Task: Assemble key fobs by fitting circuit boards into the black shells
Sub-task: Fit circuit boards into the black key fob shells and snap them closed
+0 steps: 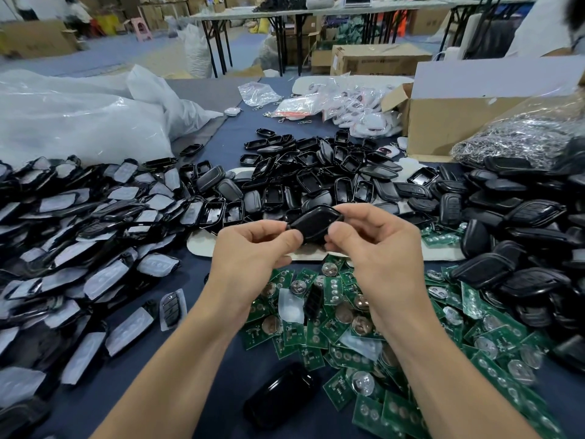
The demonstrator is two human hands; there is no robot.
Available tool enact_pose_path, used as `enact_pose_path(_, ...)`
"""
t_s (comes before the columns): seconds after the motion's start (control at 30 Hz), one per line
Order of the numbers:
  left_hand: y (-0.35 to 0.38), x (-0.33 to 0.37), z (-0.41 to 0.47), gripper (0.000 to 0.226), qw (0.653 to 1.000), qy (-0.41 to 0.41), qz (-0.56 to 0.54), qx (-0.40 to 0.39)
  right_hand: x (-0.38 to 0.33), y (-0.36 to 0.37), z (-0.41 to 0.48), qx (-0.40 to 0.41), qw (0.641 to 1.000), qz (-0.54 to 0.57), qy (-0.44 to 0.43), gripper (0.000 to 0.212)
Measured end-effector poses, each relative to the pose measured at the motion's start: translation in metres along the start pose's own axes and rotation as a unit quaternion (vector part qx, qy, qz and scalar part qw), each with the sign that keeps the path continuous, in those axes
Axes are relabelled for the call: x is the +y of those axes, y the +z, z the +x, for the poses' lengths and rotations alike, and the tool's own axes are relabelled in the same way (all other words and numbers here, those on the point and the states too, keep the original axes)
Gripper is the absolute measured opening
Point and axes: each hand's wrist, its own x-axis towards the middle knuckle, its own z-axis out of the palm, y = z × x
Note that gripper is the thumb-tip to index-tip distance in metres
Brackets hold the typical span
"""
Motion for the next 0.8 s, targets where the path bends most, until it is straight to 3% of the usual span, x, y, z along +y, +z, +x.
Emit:
enact_pose_path(0.1, 0.0, 0.002, -0.005, 0.031, 0.988, 0.096, 0.12, 0.008, -0.001, -0.001, 0.0, 0.006, 0.999, -0.043, -0.02, 0.026)
enact_pose_path(0.17, 0.003, 0.006, -0.011, 0.042, 0.979, 0.175, 0.106, -0.022, -0.003, 0.001, -0.004, -0.016, 0.994, -0.096, -0.046, 0.027)
enact_pose_path(0.3, 0.011, 0.006, -0.021, 0.041, 0.977, 0.184, 0.03, -0.105, -0.008, 0.009, -0.015, -0.05, 0.984, -0.145, -0.093, 0.024)
enact_pose_path(0.37, 0.013, 0.005, -0.024, 0.042, 0.964, 0.225, 0.117, -0.08, -0.009, 0.012, -0.018, -0.048, 0.985, -0.124, -0.105, 0.024)
enact_pose_path(0.47, 0.015, 0.004, -0.028, 0.061, 0.906, 0.326, 0.271, 0.0, -0.01, 0.015, -0.022, -0.058, 0.99, -0.085, -0.092, 0.021)
enact_pose_path(0.6, 0.016, 0.007, -0.03, 0.046, 0.898, 0.339, 0.274, 0.058, -0.009, 0.018, -0.023, -0.074, 0.993, -0.064, -0.072, 0.017)
enact_pose_path(0.8, 0.018, -0.002, -0.027, 0.064, 0.912, 0.29, 0.281, 0.069, -0.008, 0.017, -0.022, -0.091, 0.994, -0.044, -0.035, 0.016)
